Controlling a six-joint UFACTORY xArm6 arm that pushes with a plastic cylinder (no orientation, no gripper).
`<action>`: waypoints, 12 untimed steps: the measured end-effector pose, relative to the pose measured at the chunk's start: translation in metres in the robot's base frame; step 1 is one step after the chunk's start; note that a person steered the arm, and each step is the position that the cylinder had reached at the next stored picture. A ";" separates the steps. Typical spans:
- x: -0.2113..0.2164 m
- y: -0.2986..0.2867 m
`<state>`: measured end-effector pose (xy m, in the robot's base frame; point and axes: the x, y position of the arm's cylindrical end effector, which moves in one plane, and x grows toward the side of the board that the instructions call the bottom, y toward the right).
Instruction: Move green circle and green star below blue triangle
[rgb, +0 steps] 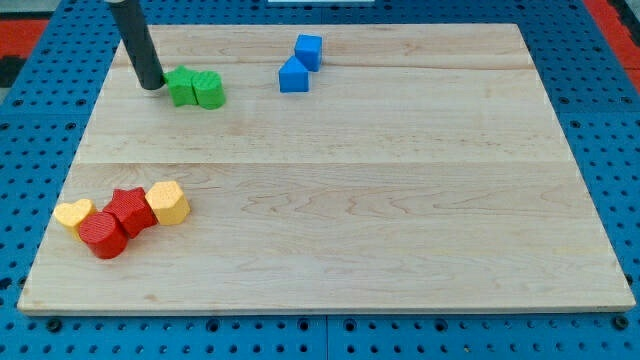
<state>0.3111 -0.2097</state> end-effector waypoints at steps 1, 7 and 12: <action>0.001 0.024; 0.089 0.031; 0.027 0.101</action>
<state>0.3384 -0.1090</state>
